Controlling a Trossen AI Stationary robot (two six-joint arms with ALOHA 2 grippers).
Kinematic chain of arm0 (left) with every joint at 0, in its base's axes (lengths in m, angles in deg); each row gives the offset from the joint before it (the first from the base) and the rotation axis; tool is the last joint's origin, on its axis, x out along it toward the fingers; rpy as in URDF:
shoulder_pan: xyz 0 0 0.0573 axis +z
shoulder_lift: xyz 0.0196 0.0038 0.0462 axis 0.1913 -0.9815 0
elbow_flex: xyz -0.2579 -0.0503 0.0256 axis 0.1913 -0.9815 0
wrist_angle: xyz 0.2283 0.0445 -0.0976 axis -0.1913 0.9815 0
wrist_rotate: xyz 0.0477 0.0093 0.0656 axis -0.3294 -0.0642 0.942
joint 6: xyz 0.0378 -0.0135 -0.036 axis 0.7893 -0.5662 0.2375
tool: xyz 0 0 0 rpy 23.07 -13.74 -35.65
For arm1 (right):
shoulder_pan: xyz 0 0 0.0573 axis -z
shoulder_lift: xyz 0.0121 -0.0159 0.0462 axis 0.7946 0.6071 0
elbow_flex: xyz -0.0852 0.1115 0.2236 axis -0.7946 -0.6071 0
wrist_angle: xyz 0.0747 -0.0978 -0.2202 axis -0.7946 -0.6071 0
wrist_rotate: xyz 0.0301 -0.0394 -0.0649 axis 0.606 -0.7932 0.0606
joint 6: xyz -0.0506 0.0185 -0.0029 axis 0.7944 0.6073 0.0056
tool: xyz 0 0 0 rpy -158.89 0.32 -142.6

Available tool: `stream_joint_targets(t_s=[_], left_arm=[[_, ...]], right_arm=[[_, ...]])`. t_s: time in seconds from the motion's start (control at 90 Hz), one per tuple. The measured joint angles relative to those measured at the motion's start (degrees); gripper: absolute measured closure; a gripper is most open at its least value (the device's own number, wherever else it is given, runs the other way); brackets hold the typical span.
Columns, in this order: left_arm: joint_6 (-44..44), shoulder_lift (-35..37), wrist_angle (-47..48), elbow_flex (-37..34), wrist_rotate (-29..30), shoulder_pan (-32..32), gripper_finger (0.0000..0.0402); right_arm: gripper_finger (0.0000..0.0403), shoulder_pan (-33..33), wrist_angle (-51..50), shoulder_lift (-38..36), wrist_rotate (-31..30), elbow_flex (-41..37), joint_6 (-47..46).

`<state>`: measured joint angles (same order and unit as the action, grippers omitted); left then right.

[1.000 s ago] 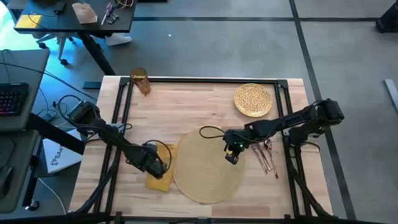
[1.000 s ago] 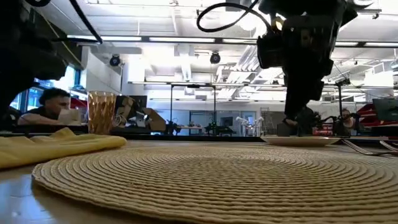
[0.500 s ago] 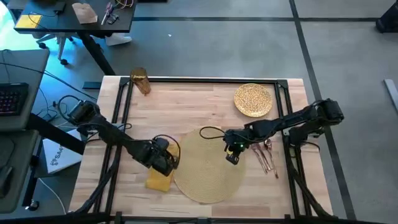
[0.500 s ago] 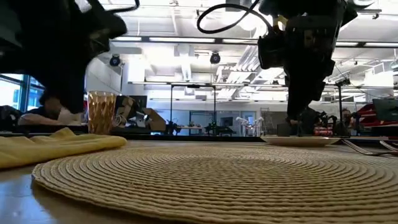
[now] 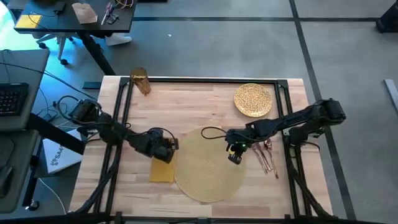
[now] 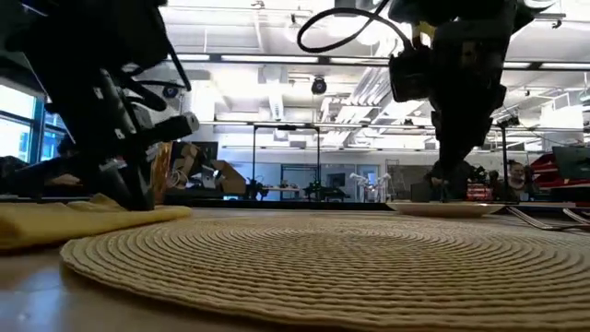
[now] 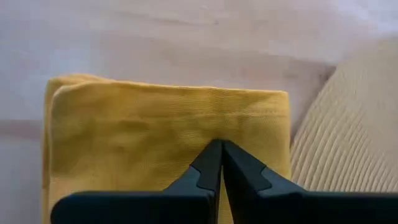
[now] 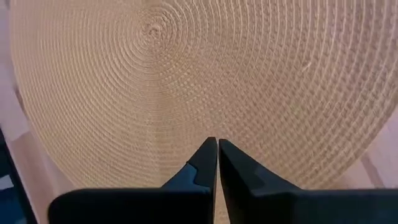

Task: Set table place
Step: Put the yellow table napkin to the left of the tablemat, then put the light brown fork on the yellow table napkin

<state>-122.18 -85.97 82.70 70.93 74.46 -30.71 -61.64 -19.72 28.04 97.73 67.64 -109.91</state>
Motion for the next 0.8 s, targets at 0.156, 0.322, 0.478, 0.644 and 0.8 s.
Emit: stream_joint_targets(t_s=[0.156, 0.322, 0.478, 0.644, 0.8], left_arm=[[3.58, 0.61, 1.88, 1.55, 0.56, 0.24, 0.0401], [13.85, 4.0, 8.55, 7.55, -0.3, 0.24, 0.0402], [26.81, 7.62, 10.75, 11.96, -1.46, 0.24, 0.0401], [37.47, 11.47, 9.15, 14.68, -3.26, 0.24, 0.0384], [41.97, 15.01, 6.49, 15.39, -7.47, 0.41, 0.0341]], right_arm=[[0.0403, 0.0, -1.12, -1.86, 0.64, -0.01, -1.22], [0.0403, -0.31, -3.27, -9.84, 2.2, -0.02, -10.53], [0.0399, -1.13, -15.17, -16.66, 3.21, -0.02, -18.02], [0.0353, -2.96, -25.03, -19.09, 5.36, -3.85, -22.15], [0.0292, -3.78, -24.35, -18.79, 4.99, -11.08, -27.21]])
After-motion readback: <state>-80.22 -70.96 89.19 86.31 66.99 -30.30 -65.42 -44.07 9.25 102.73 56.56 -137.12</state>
